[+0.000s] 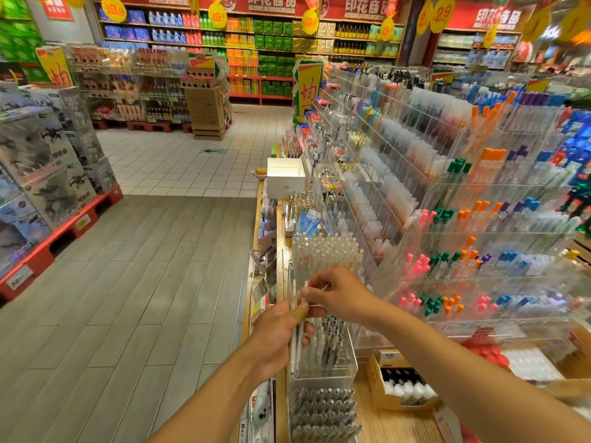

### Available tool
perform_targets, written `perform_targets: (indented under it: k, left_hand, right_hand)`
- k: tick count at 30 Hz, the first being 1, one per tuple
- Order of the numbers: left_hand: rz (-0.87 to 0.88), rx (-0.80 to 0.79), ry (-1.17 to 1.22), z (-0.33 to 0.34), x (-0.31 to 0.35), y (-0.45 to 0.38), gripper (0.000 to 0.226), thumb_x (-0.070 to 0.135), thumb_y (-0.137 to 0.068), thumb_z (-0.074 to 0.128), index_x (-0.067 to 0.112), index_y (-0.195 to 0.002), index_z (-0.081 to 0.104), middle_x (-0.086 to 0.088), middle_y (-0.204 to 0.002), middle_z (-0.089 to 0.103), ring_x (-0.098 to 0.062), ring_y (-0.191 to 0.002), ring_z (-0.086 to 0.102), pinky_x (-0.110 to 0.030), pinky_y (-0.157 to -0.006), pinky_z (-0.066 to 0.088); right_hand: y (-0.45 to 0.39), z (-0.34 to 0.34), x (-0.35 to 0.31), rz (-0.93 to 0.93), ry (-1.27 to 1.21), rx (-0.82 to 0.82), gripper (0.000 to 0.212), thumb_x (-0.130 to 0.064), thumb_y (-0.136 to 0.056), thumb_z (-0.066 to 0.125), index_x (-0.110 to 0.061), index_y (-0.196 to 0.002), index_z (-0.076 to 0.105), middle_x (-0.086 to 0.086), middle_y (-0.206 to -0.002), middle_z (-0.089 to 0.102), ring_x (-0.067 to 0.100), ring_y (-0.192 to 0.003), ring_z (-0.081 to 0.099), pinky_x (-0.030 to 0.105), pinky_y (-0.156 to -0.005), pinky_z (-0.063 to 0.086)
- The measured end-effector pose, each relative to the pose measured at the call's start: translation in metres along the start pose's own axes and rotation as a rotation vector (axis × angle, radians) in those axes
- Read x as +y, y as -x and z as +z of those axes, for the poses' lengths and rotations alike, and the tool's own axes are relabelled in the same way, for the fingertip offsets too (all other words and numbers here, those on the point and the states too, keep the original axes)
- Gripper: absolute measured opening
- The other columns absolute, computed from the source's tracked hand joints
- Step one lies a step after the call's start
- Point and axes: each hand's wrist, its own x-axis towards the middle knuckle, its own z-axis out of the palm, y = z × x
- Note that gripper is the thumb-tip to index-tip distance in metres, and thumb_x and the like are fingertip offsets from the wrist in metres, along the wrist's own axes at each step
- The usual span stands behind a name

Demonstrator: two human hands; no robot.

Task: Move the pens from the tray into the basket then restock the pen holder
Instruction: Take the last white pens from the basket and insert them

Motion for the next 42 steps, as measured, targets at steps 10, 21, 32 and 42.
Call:
perform_targets:
  k: [10,21,32,42]
  left_hand:
    - [-0.056,0.135,0.072,-0.014,-0.003,-0.003,0.023,0.016,-0.103,0.049,0.004,-0.118,0.061,-0.009,-0.086,0.073,-0.012,-0.054,0.055,-0.024,-0.048,0.047]
    - [-0.085,0.157,0.079,-0.020,-0.001,-0.003,0.019,0.015,-0.105,0.044,0.003,-0.110,0.057,-0.003,-0.065,0.059,-0.009,-0.043,0.037,-0.023,-0.041,0.034]
    - [-0.071,0.173,0.069,-0.023,0.000,0.000,0.027,0.024,-0.103,0.049,0.001,-0.115,0.057,-0.003,-0.066,0.058,-0.009,-0.045,0.038,-0.023,-0.042,0.036]
    - [-0.061,0.202,0.047,-0.023,0.000,-0.002,0.033,0.029,-0.104,0.046,0.001,-0.118,0.057,-0.003,-0.068,0.060,-0.010,-0.047,0.040,-0.023,-0.043,0.038]
  right_hand:
    - [-0.016,-0.036,-0.023,-0.160,-0.085,0.325,0.004,-0.021,-0.099,0.052,-0.021,-0.096,0.054,0.004,-0.087,0.060,0.019,-0.076,0.057,0.030,-0.066,0.049]
    - [-0.035,-0.031,-0.022,-0.320,0.422,0.338,0.011,-0.023,-0.100,0.050,-0.015,-0.107,0.052,-0.011,-0.079,0.053,0.008,-0.065,0.052,0.026,-0.055,0.038]
    - [-0.046,-0.026,-0.011,-0.300,0.531,0.241,0.009,-0.020,-0.095,0.057,-0.018,-0.104,0.060,-0.004,-0.097,0.063,0.012,-0.083,0.056,0.026,-0.070,0.044]
    - [-0.047,-0.021,-0.008,-0.290,0.657,0.251,0.014,-0.026,-0.092,0.062,-0.023,-0.105,0.067,-0.003,-0.104,0.058,0.017,-0.101,0.052,0.036,-0.084,0.049]
